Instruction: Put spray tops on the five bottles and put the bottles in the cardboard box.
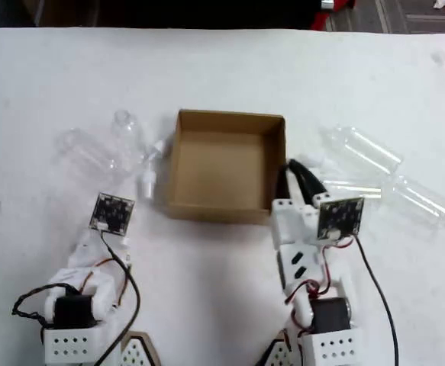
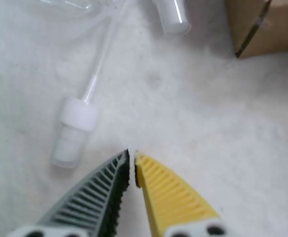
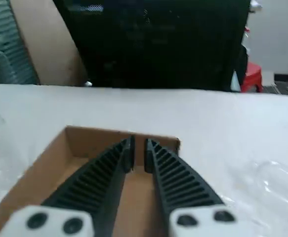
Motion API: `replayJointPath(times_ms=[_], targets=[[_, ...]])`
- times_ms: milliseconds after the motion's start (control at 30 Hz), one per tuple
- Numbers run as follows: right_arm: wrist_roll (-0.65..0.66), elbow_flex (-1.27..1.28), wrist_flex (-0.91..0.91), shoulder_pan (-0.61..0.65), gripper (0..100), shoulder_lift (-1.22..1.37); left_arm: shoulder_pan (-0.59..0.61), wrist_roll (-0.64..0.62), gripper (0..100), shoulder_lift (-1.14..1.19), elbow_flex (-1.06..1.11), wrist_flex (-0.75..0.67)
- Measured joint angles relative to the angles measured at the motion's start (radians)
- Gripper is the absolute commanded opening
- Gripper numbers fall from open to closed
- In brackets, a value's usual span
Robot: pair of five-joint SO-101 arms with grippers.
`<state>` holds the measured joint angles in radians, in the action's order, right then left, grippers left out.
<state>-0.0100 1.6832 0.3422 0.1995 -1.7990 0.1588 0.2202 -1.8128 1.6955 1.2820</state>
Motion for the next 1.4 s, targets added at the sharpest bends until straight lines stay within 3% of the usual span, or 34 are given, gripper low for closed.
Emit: replayJointPath(times_ms=[233, 400, 533, 833, 1400], targets=[[0.000, 0.000, 0.058, 0.074, 16.6, 0.000, 0.000, 0.000, 2, 0.000, 0.000, 0.000], [0.000, 0.000, 0.221, -0.071, 9.8, 0.000, 0.000, 0.000, 2, 0.000, 0.000, 0.000], [0.000, 0.000, 0.222, -0.170, 6.3, 0.000, 0.000, 0.000, 2, 0.000, 0.000, 0.000], [0.000, 0.000, 0.160, -0.242, 5.9, 0.000, 0.000, 0.000, 2, 0.000, 0.000, 0.000], [0.000, 0.000, 0.155, -0.281, 6.0, 0.000, 0.000, 0.000, 2, 0.000, 0.000, 0.000]])
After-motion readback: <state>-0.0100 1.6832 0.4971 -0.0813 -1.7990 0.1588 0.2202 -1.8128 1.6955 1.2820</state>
